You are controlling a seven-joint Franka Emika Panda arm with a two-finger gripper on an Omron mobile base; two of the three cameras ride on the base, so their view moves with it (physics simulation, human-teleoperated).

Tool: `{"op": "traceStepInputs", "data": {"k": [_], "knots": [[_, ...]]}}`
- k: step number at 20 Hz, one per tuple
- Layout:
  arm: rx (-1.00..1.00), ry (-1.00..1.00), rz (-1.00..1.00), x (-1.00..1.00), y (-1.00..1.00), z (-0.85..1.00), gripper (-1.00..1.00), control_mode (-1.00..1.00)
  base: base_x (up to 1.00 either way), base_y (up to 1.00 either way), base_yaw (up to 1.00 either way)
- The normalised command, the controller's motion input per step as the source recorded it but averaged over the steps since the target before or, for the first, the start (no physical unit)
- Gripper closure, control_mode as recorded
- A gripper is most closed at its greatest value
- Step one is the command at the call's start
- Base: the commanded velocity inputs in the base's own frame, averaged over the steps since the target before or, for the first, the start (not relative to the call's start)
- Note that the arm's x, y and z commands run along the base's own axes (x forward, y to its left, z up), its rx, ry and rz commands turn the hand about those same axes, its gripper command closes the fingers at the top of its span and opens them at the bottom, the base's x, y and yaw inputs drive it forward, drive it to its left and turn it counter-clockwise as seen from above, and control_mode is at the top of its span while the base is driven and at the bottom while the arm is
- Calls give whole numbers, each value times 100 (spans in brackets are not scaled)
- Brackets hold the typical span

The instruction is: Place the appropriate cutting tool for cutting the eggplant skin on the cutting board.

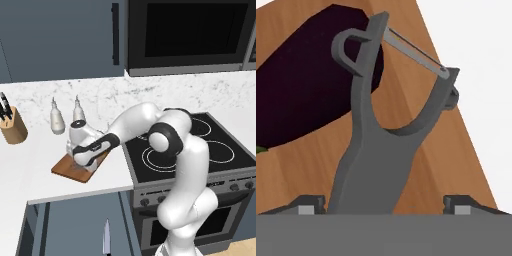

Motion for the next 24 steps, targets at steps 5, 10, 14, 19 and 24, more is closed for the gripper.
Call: {"op": "traceStepInputs", "data": {"k": [5, 10, 14, 19, 24], "knots": [[0, -7, 0, -58, 0, 45, -100, -100, 0, 0, 0], [0, -16, -1, -64, -4, 62, -100, -100, 0, 0, 0], [0, -22, 0, -62, -4, 64, -100, -100, 0, 0, 0], [0, -19, 0, -69, -9, 62, -100, -100, 0, 0, 0], [0, -13, 0, -65, -26, 69, -100, -100, 0, 0, 0]]}}
